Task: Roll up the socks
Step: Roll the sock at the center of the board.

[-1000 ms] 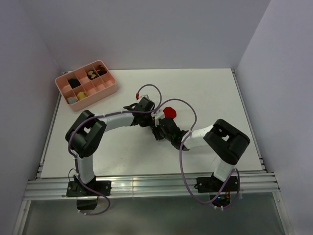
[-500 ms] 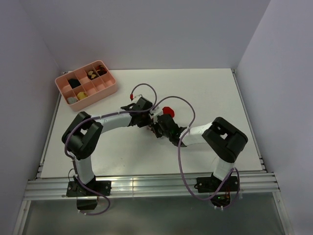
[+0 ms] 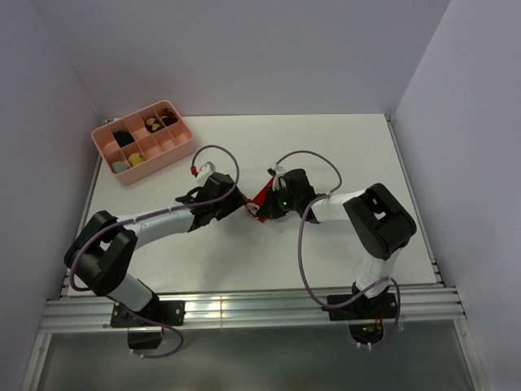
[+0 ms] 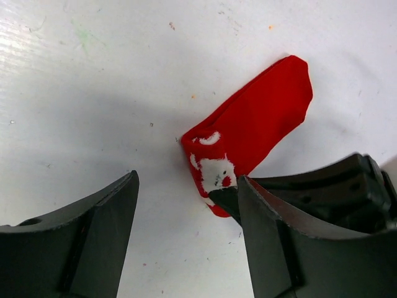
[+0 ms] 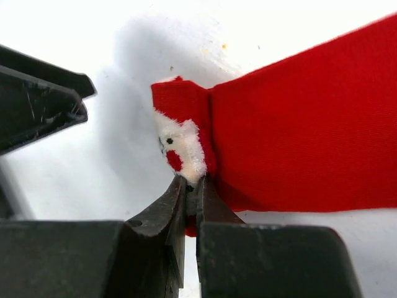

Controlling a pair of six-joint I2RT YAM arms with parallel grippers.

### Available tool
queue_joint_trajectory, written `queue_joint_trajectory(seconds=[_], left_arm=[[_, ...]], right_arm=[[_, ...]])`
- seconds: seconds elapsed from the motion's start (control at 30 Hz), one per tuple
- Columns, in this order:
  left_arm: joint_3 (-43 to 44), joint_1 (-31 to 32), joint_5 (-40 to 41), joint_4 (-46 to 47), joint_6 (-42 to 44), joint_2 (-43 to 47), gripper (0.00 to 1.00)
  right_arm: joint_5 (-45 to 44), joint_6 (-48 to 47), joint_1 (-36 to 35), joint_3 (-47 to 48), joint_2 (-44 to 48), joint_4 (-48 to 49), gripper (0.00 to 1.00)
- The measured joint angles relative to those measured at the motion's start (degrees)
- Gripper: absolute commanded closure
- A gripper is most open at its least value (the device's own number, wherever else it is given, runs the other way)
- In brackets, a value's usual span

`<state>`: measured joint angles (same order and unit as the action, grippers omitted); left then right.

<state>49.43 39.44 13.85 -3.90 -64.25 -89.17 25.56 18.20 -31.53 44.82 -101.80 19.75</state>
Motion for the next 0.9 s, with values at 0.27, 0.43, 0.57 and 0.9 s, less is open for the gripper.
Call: queue_joint_trajectory(seconds=[0.27, 0.43, 0.57, 0.9], left_arm=[[-6.38, 0.68, -1.2, 10.43, -0.13, 0.44, 0.33], [-6.47, 1.31, -2.08, 15.28, -0.13, -1.27, 0.33], [-6.47, 1.29, -2.43, 17.46, -0.11, -3.45, 0.33], [-6.05, 1.31, -2.93, 19.04, -0.48, -8.15, 0.35]], right_arm=[[17.55, 14.4, 6.99, 2.14, -7.98, 4.02, 1.0], [21.75, 18.47, 8.61, 3.41, -10.23, 4.0, 1.0], [23.43, 19.56, 9.38, 4.81, -11.32, 2.19, 1.0], [25.14, 19.61, 9.99, 7.58, -12.59, -2.47, 1.0]])
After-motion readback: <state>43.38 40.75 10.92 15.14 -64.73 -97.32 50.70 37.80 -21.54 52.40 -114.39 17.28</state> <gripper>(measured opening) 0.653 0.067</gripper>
